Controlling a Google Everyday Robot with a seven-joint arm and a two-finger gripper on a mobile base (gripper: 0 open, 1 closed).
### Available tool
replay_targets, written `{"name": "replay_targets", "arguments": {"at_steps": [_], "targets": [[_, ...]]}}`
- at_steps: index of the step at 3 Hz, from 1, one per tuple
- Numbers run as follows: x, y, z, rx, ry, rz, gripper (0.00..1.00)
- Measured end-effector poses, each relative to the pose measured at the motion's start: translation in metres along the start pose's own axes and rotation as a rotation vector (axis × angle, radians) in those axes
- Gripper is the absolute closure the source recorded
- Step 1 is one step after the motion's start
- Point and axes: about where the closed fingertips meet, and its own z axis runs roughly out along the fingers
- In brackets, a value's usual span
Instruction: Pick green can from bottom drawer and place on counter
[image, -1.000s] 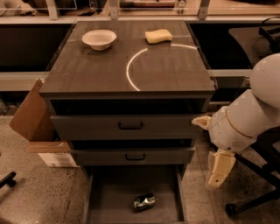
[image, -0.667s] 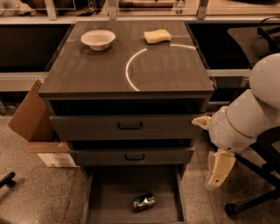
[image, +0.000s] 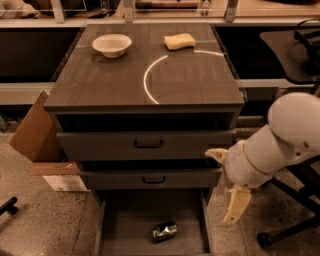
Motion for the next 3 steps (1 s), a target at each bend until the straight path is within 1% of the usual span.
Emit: {"name": "replay_targets", "arguments": {"at_steps": [1, 2, 3], "targets": [[-0.002, 0.006, 0.07, -0.024, -0.126, -0.035, 0.0], [-0.002, 0.008, 0.125, -0.042, -0.212, -0.042, 0.0], [-0.002, 0.008, 0.125, -0.042, -0.212, -0.042, 0.0]]}}
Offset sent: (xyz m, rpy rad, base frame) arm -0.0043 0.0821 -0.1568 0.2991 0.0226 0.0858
